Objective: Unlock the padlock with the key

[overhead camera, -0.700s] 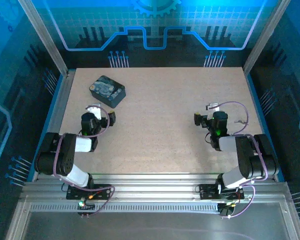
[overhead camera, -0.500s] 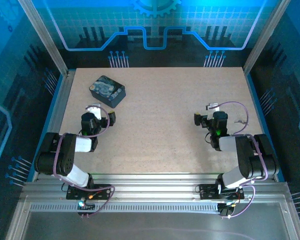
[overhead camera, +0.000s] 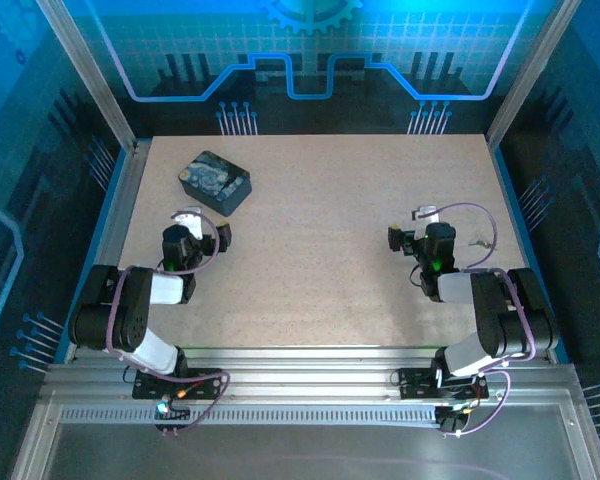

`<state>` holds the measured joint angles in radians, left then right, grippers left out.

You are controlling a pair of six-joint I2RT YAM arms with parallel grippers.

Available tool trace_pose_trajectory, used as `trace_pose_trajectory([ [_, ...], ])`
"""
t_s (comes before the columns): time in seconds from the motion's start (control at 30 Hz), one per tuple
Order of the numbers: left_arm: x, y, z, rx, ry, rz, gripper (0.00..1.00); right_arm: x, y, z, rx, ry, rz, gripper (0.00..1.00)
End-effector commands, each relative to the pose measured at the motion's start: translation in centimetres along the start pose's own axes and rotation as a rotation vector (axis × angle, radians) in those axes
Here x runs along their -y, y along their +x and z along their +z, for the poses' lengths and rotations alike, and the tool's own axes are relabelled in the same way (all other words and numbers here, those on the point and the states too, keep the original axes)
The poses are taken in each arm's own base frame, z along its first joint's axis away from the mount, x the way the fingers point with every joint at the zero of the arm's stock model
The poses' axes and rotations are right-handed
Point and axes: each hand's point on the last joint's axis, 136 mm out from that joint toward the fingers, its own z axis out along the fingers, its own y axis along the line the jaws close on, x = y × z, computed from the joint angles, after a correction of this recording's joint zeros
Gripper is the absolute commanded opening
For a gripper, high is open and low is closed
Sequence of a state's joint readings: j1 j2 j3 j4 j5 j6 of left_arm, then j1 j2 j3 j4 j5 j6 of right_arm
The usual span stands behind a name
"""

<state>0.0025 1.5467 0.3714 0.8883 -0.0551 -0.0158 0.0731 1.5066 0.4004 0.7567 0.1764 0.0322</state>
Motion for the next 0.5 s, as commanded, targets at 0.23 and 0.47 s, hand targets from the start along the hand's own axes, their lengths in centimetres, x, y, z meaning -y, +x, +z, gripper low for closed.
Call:
trace_pose_trajectory([
  [0.23, 0.4, -1.1, 0.3, 0.03, 0.016, 0.022, 0.99, 0.0, -1.6, 0.1, 0.045, 0.011, -0.015, 1.0],
  [0.47, -1.4, -3.4, 0.1, -0.034, -0.06, -0.046, 0.99, -0.3, -2.9, -0.2, -0.001, -0.005, -0.028, 1.0],
])
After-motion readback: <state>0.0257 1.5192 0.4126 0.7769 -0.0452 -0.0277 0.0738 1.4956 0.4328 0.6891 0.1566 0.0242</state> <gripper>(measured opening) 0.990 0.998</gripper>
